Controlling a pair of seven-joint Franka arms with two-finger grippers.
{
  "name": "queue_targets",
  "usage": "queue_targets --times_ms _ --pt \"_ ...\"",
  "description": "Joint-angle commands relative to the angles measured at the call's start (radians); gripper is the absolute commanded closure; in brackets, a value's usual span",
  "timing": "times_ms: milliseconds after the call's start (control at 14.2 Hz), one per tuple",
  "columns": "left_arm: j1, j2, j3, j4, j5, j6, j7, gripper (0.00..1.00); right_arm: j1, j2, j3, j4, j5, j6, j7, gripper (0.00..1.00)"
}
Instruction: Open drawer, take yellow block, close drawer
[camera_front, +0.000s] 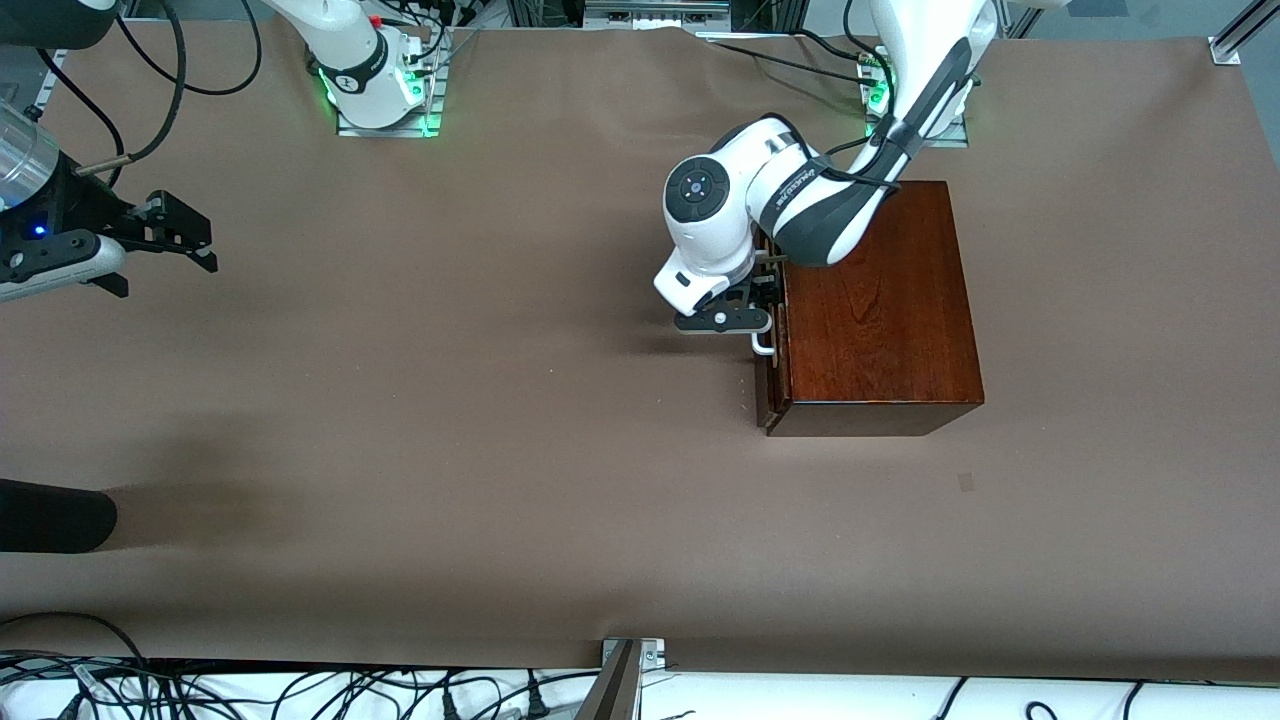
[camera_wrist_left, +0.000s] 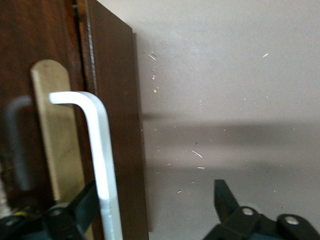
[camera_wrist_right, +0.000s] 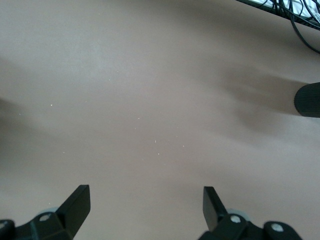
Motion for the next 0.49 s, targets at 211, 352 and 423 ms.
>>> queue_targets --times_ms 211,352,423 --pt "-0.057 0.045 0.005 0.017 0.051 0.071 -0.073 0.0 -0.002 0.007 -0.001 0.017 0.001 -0.014 -0.002 0.0" --pt "-0.08 0.083 0.003 0.063 0.04 0.097 -0.081 0.0 -0.002 0.007 -0.001 0.017 0.001 -0.014 -0.002 0.0" --pt "-0.103 0.109 0.005 0.104 0.04 0.098 -0.081 0.0 -0.002 0.007 -0.001 0.017 0.001 -0.014 -0.002 0.0"
